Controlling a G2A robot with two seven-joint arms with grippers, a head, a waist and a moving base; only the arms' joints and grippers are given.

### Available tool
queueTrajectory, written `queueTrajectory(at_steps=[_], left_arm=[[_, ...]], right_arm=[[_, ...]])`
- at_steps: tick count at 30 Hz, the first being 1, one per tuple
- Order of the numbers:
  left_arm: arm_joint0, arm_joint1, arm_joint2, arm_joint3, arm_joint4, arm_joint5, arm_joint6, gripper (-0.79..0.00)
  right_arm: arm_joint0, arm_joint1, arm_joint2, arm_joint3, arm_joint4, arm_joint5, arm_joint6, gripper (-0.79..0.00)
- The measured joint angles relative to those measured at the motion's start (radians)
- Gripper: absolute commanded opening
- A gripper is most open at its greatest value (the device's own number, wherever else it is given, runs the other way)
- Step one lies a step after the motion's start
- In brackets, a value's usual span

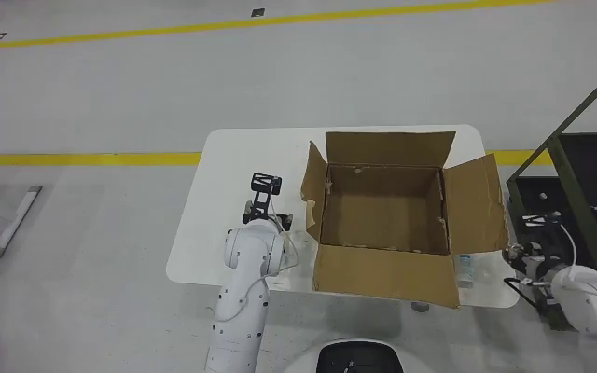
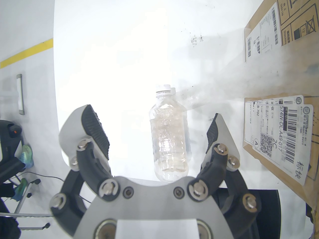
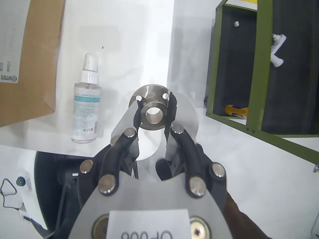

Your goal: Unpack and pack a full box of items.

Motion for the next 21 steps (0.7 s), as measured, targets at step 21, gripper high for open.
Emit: queueTrajectory(at_steps=[21], left_arm=[[0.000,0.000,0.000,0.000,0.000,0.000,0.000,0.000]], right_arm=[[0.051,0.008,-0.132,0.115,-0.088,-0.004,0.001,-0.646]])
